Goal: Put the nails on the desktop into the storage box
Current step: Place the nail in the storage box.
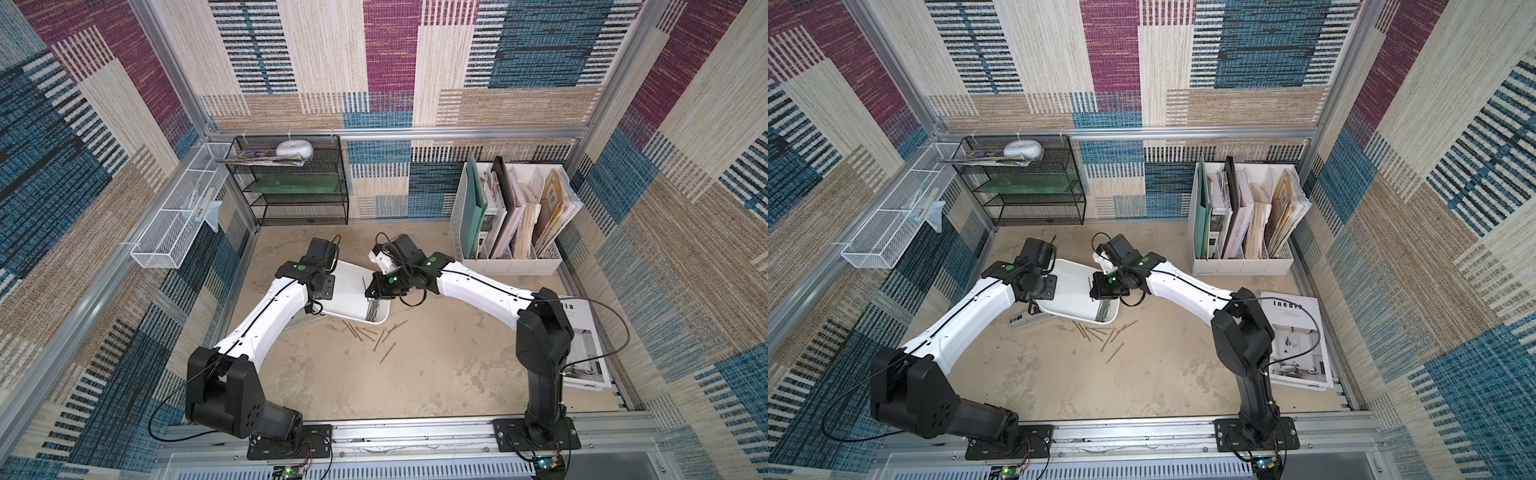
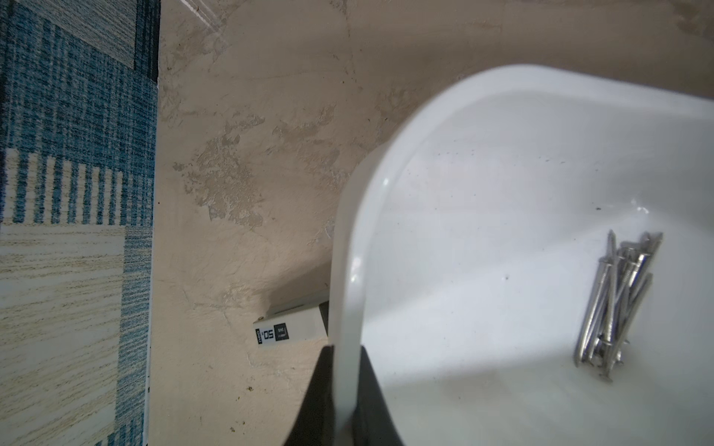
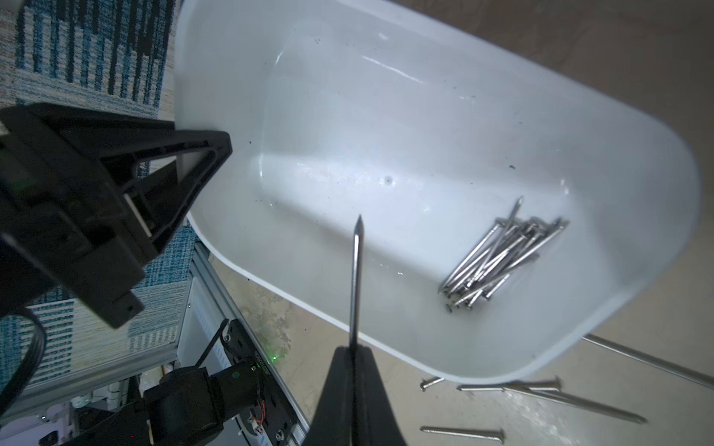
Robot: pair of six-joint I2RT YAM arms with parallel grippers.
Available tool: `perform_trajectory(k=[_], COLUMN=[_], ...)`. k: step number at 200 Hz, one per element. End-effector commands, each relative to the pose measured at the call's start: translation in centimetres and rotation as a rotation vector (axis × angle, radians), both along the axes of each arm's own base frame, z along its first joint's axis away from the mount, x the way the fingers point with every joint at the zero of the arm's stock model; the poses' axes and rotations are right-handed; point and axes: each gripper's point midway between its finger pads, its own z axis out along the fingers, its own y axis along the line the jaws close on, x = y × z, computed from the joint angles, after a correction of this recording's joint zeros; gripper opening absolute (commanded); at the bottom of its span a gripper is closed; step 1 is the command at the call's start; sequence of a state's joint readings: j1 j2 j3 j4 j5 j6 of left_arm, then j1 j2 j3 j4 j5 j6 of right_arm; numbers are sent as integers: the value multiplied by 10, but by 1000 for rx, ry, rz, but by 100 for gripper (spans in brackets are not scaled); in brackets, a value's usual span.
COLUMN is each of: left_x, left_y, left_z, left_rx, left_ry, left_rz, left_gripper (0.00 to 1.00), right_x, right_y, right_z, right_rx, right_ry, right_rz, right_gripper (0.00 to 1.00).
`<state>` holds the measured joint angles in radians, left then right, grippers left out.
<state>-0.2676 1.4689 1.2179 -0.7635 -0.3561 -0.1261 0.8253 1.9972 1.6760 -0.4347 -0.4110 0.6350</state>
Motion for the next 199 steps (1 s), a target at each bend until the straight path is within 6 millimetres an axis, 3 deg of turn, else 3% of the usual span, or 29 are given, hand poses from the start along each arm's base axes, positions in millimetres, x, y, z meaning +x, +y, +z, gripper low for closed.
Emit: perform_trajectory(k=[1, 55, 93, 103, 114, 139, 160, 199], left_x=[4, 4, 4, 4, 4, 4, 4, 4], left_y=[1, 0, 0, 0, 0, 0, 0, 0], left_z=[5, 5, 5, 4, 4, 5, 5, 5], left_rx=[2, 2, 1, 2, 1, -1, 0, -3], left_ry=[-25, -22, -21, -18, -19, -21, -22, -21], left_rz=[5, 2, 2, 2, 2, 1, 1, 2], left_gripper=[0, 0, 0, 0, 0, 0, 0, 0], right_x=[0, 1, 2, 2, 3, 4, 5, 4], right_y=[26, 32, 28, 27, 27, 22, 15, -13], right_z=[4, -40, -55, -57, -57, -55, -51, -23], right_rx=[87, 79, 76, 67, 56, 46, 33, -17], right_ry=[34, 152, 165, 164, 158, 142, 125, 26], right_rz=[14, -54, -98, -93, -90, -96, -98, -122], right_gripper=[0, 0, 0, 11, 22, 32, 34, 34])
